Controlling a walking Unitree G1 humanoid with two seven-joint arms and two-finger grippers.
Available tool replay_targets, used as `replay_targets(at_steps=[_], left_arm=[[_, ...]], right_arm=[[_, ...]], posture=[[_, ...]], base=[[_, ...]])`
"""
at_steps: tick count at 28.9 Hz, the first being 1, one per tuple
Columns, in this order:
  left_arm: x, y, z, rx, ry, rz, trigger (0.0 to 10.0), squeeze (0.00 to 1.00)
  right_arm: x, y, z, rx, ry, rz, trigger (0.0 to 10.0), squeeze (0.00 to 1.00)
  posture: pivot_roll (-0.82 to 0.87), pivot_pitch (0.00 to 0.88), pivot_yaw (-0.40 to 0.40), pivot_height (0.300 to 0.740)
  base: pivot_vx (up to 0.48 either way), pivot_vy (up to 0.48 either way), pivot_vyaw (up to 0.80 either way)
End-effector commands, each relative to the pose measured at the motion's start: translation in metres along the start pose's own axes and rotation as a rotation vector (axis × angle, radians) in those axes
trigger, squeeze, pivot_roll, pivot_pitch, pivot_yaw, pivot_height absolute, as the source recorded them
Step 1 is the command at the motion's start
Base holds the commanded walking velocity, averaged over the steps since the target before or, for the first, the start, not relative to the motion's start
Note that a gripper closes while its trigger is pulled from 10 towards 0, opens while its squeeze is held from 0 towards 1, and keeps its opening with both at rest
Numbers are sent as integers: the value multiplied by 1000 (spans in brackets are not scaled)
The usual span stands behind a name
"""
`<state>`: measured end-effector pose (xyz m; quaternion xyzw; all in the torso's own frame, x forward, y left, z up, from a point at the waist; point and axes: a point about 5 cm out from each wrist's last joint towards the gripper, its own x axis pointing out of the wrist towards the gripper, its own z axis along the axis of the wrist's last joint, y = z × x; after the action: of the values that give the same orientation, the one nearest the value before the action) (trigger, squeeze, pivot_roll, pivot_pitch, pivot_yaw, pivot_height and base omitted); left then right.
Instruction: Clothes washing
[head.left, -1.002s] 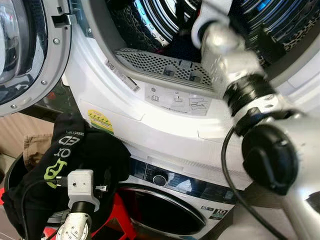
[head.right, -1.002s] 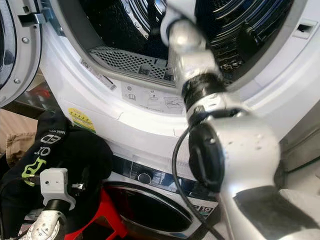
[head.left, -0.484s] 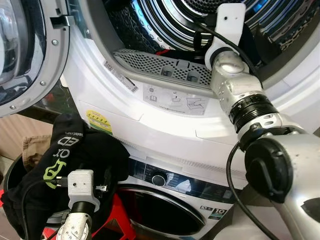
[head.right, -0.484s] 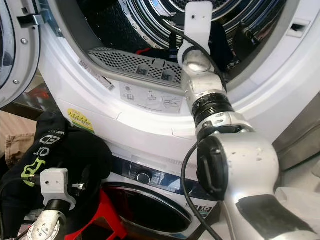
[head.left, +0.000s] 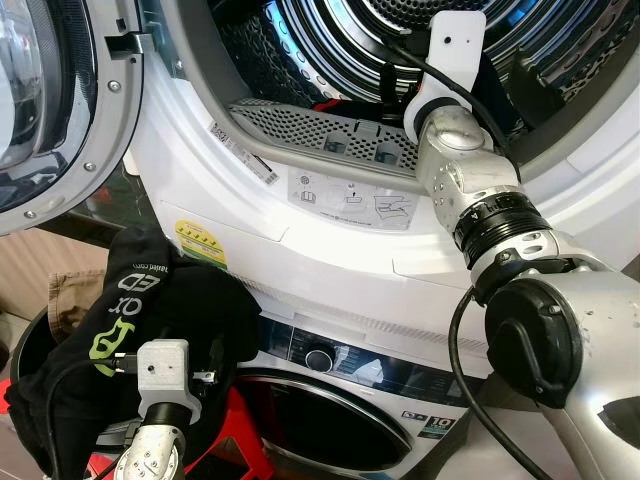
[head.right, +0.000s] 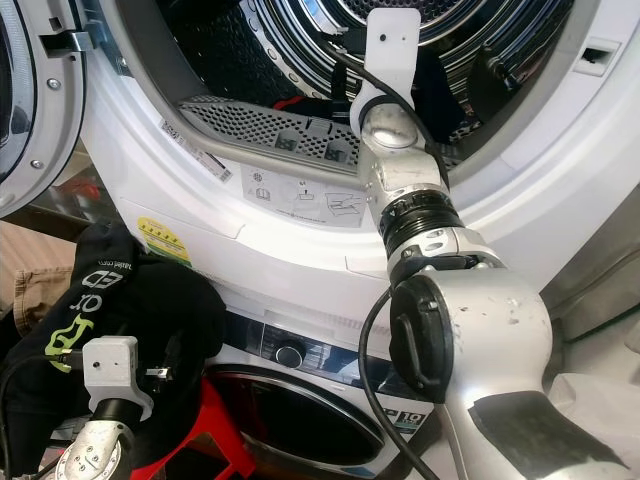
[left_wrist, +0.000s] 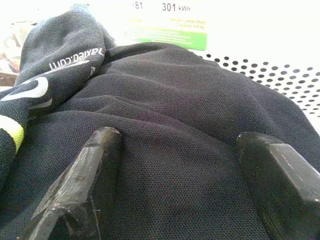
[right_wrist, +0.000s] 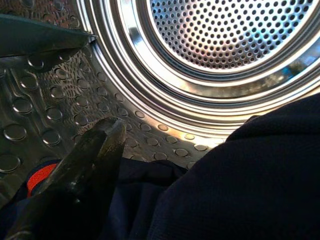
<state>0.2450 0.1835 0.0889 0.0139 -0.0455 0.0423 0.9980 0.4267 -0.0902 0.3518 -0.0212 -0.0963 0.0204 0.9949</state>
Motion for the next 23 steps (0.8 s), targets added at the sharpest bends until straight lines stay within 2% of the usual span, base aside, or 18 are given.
replay_targets(at_steps=[1,3,5,6,11,17,23], left_arm=[[2,-9,2,-15,0,-37,10000,0],[2,-9,2,-18,1,-40,10000,0],[2,-9,2,-19,1,-41,10000,0],[2,-9,2,-20,1,-40,10000,0],[3,-10,2,-23,-1,-49,10000,0],[3,-10,2,-24,-3,-49,10000,0],[2,-9,2,-24,-2,-45,10000,0]], right_arm=[[0,1,6,-28,-20,19,10000,0],[0,1,0,-81,-20,23,10000,0],[0,1,0,-91,-21,25,10000,0],[0,0,0,-85,-26,21,10000,0],[-1,-2,30,59,-167,28,10000,0],[-1,-2,37,129,-197,50,10000,0],[-1,0,24,91,-152,65,10000,0]], posture=[[14,86,-35,740],[4,86,-31,740],[4,86,-31,740],[2,87,-31,740],[-7,89,-24,740],[5,88,-28,740],[4,85,-31,740]], base=[[0,0,0],[0,0,0],[0,0,0],[0,0,0],[0,0,0],[0,0,0],[0,0,0]])
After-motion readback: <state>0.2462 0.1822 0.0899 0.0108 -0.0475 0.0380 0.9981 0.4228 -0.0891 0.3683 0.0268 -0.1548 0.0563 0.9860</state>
